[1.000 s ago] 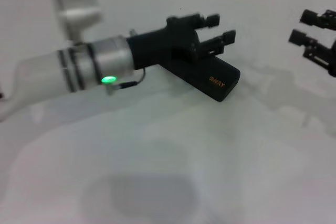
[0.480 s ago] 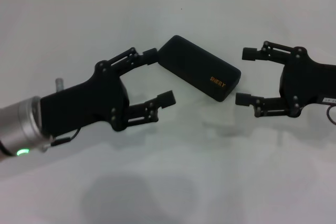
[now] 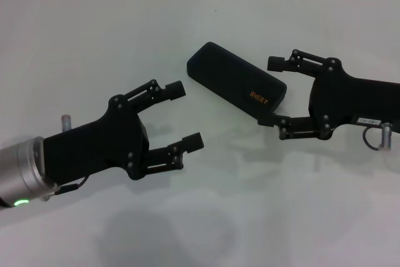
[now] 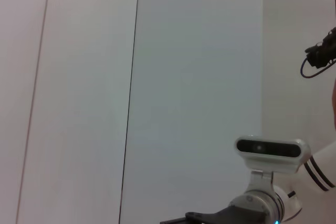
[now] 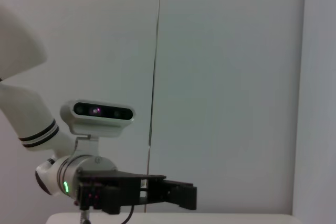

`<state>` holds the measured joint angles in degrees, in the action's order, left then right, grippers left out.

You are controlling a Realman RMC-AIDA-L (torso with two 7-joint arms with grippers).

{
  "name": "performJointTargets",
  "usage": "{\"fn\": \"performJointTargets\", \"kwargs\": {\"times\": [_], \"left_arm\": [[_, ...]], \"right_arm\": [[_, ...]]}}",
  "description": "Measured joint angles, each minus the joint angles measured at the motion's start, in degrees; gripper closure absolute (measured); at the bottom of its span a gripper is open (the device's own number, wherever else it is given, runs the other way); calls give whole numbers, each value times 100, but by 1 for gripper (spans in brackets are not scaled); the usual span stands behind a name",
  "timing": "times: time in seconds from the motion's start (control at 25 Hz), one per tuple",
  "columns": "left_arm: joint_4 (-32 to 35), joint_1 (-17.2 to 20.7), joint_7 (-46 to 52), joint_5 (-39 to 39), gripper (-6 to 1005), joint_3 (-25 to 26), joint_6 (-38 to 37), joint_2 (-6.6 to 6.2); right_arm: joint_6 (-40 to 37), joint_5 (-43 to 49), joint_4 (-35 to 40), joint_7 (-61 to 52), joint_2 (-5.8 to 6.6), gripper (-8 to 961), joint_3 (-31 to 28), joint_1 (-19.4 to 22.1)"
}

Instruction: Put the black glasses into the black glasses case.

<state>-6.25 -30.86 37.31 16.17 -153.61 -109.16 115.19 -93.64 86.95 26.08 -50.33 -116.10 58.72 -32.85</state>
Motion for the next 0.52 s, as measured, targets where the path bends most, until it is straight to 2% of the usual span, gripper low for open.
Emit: {"fn": "performJointTargets", "kwargs": {"times": [0.24, 0.52], "left_arm": [[-184, -58, -10, -14, 124, -282, -34, -63], [-291, -133, -53, 40, 124, -310, -86, -66]], "right_arm": [[116, -141, -254, 331, -8, 53, 7, -73], [133, -1233, -1172, 1412, -10, 53, 37, -113]]}}
